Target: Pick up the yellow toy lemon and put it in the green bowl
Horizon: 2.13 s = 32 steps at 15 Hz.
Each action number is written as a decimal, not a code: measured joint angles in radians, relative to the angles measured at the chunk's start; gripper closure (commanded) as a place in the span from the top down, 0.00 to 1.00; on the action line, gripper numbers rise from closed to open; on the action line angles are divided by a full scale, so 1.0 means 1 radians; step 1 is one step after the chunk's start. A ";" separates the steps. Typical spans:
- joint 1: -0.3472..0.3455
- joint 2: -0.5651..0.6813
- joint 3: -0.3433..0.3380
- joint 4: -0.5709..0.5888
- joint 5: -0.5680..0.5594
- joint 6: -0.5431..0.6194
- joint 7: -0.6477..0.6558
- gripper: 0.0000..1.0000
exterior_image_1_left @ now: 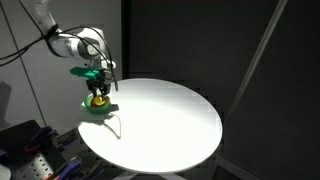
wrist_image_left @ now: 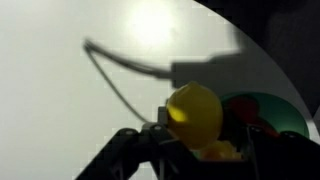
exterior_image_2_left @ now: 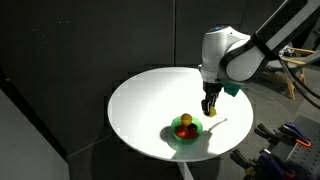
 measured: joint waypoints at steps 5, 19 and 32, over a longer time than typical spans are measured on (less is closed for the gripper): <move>0.026 0.039 0.012 0.047 0.000 -0.021 0.001 0.33; 0.092 0.134 0.030 0.143 0.000 -0.024 0.001 0.33; 0.094 0.158 0.022 0.159 0.000 -0.028 0.012 1.00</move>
